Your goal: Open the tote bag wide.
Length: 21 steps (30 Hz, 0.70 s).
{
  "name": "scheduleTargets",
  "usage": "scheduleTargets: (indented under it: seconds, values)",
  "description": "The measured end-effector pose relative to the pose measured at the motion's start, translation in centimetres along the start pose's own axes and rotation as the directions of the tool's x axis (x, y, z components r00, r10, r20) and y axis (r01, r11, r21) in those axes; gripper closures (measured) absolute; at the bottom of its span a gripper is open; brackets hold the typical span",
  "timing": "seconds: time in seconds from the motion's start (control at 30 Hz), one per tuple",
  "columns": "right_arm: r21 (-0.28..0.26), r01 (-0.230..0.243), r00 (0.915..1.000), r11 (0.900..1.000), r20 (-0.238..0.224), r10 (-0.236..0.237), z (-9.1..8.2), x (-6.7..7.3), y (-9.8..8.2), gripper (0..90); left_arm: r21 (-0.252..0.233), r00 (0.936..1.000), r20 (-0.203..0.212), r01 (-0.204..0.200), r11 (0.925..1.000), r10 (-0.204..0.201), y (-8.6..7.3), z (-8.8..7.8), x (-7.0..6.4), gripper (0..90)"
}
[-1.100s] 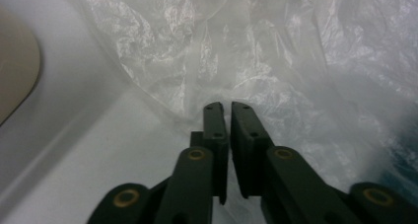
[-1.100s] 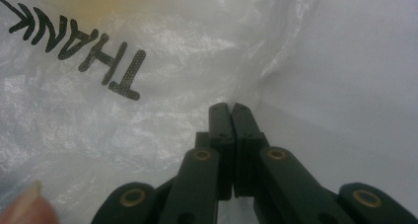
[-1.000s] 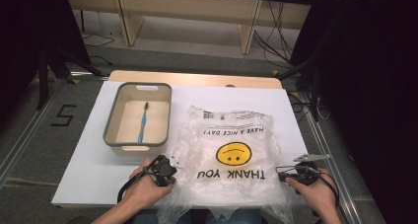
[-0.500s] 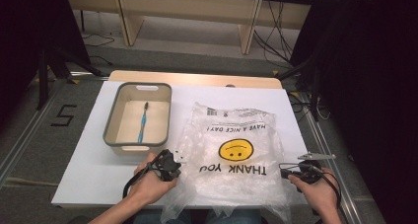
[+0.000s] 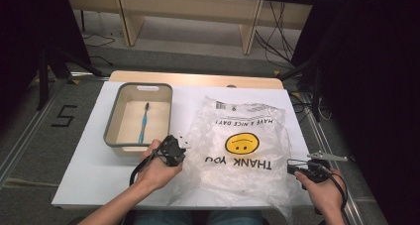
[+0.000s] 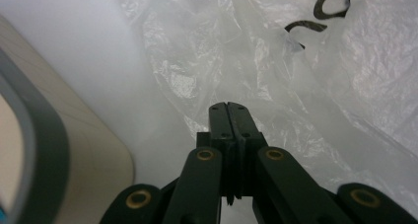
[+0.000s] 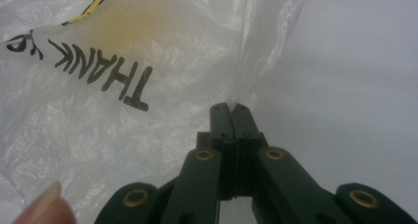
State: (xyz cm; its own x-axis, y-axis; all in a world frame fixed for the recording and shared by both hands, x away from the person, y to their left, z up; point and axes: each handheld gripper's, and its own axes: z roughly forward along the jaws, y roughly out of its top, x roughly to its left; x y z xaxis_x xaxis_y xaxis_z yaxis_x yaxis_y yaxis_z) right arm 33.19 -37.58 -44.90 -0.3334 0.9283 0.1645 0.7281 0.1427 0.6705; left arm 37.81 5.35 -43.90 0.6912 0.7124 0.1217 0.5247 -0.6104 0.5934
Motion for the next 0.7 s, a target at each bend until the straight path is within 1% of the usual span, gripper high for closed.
scheduleTargets:
  seconds: [0.03, 0.13, 0.27, 0.33, 0.43, 0.7]
  values:
    - [-0.010, -0.005, 1.0000, 1.000, 0.002, 0.005, -0.1, 0.0, 0.0, 90.0, -0.010, 1.0000, -0.004, 0.006, 0.9999, -0.006, 0.3, 0.1, 0.1, 89.8]
    - [-0.034, -0.015, 0.9998, 0.999, 0.012, 0.016, -0.2, -0.1, 0.1, 90.0, -0.027, 0.9997, -0.022, 0.007, 0.9996, -0.008, 1.3, 0.2, 0.5, 89.8]
    - [-0.054, -0.025, 0.9995, 0.998, 0.020, 0.026, -0.4, -0.2, 0.1, 90.0, -0.045, 0.9989, -0.044, 0.015, 0.9989, -0.017, 2.7, 0.5, 1.2, 89.8]
    - [-0.055, -0.028, 0.9993, 0.998, 0.025, 0.030, -0.4, -0.3, 0.1, 90.0, -0.059, 0.9985, -0.046, 0.027, 0.9979, -0.030, 3.4, 0.7, 1.6, 89.8]
    - [-0.068, -0.037, 0.9987, 0.997, 0.032, 0.040, -0.5, -0.4, 0.2, 90.0, -0.060, 0.9976, -0.060, 0.030, 0.9977, -0.033, 4.5, 1.1, 2.3, 89.8]
    - [-0.082, -0.050, 0.9980, 0.995, 0.035, 0.053, -0.3, -0.4, 0.4, 90.0, -0.065, 0.9922, -0.097, 0.072, 0.9953, -0.078, 6.8, 2.3, 4.5, 89.8]
